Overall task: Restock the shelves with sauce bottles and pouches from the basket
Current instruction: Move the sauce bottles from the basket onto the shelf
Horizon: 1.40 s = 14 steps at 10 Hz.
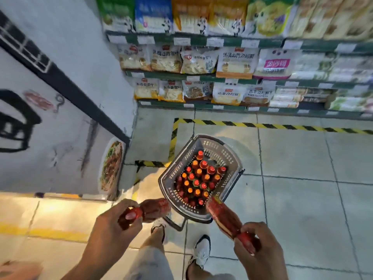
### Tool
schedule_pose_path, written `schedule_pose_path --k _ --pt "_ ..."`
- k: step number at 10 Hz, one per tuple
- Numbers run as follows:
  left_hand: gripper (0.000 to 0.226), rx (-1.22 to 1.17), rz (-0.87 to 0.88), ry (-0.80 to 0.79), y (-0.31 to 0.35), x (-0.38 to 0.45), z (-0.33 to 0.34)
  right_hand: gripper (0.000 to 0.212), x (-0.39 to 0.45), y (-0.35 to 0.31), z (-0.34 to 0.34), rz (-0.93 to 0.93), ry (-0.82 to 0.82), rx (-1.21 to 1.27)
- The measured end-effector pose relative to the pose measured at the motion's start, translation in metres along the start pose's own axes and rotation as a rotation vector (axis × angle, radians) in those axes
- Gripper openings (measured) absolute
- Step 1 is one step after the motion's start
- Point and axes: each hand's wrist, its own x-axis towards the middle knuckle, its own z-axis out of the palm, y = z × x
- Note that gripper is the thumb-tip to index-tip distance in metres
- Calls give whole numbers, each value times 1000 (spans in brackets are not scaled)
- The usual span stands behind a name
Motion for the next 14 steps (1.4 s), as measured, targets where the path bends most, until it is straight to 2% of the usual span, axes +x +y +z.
schedule_pose_path --k 1,2,3,4,5,6,7,8,9,10,12,14 --pt "36 -84 -67 61 -12 -61 -19 47 -27 -19 -13 -61 -53 -54" --pt "37 -117 -117 165 -29 -114 -41 45 -49 -31 -14 -122 -155 -18" --pt "38 -159 -183 244 -53 -165 -61 34 -75 -44 -2 -170 -294 -7" --pt "38 -191 -260 320 -86 -216 -84 18 -109 -74 31 -131 -298 61" --pt "38 -230 -339 406 -132 -267 -109 45 -143 -98 78 -27 -381 155" --pt "40 -250 -414 481 -185 -320 -135 49 -172 -121 120 69 -534 217" --pt "38 -246 -457 551 -246 -370 -162 24 -221 -157 147 187 -725 41" --pt "31 -255 -484 570 -308 -414 -195 18 -267 -181 194 -21 -745 -211" --pt "27 -272 -512 567 -360 -450 -231 24 -319 -206 245 -279 -560 -369" --pt "25 -276 -554 571 -404 -469 -266 24 -364 -237 289 -308 -466 -369" --pt "22 -296 -569 570 -476 -450 -321 32 -396 -275 371 -420 -419 -247" --pt "19 -315 -544 588 -554 -383 -366 51 -375 -314 472 -435 -484 -259"
